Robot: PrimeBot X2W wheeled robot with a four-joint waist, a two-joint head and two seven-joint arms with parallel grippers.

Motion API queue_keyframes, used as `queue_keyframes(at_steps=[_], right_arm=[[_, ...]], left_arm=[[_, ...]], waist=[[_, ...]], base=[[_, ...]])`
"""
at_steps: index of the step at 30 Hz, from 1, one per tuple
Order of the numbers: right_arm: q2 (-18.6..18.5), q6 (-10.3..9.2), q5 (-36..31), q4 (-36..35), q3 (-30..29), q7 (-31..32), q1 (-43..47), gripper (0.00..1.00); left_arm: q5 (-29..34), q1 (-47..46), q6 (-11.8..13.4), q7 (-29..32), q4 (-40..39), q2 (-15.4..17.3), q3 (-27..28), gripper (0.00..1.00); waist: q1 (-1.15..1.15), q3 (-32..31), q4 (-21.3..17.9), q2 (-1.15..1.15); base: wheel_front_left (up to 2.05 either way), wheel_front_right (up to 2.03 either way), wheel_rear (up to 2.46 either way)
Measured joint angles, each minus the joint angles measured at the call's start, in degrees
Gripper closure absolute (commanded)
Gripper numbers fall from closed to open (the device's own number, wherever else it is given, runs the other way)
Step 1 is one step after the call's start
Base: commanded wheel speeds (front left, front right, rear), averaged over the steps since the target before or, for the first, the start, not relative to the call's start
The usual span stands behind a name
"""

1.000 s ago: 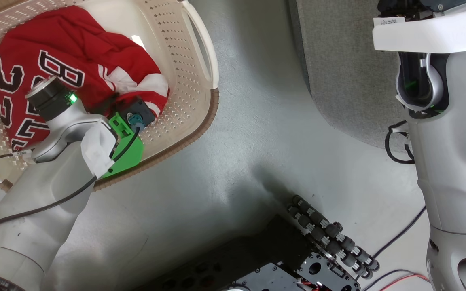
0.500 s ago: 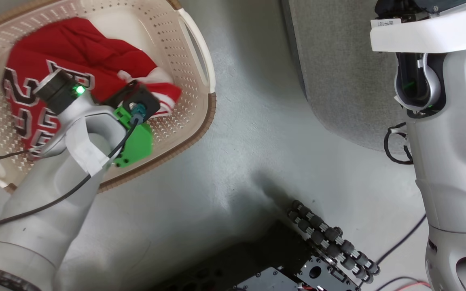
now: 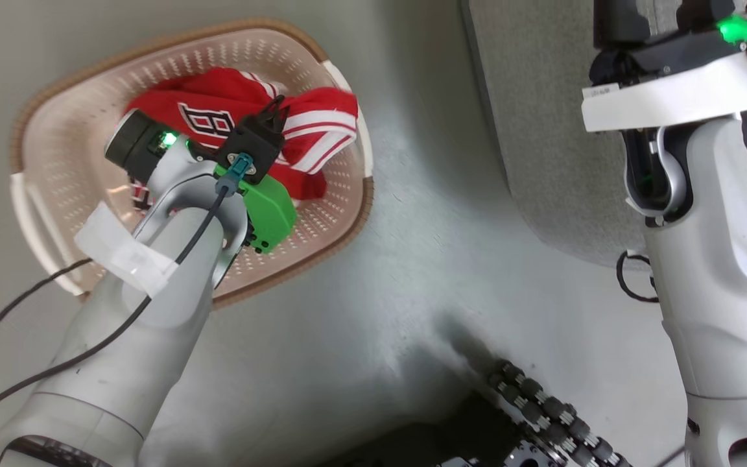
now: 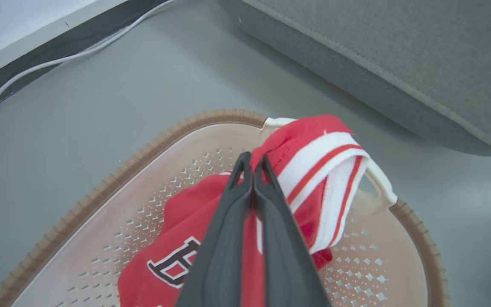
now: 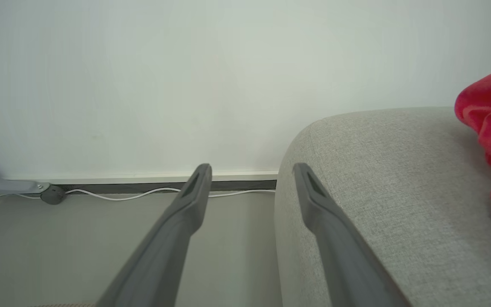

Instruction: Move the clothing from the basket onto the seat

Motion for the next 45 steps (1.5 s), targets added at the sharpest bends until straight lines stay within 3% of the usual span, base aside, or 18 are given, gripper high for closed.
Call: queue_keyframes(at_steps=[18,45], right_arm=[[-1.7,0.49,-1.3,4.1,-2.0,0.0,8.5,0.00],[-1.3,1.47,-1.9,11.5,0.2,0.0,21.6,0.00]], left_arm=[[-8.1,5.3,2.0,-1.1,-6.5,-1.1,7.3,1.00],[-12.4,13.0,1.4,-1.1,-10.8,-0.4,9.6,1.00]], waist=[[0.00,-13.9,7.6,0.00],[0.00,-36.5,14.5,0.00]], base=[[0.00,0.00,0.00],[0.00,0.00,0.00]])
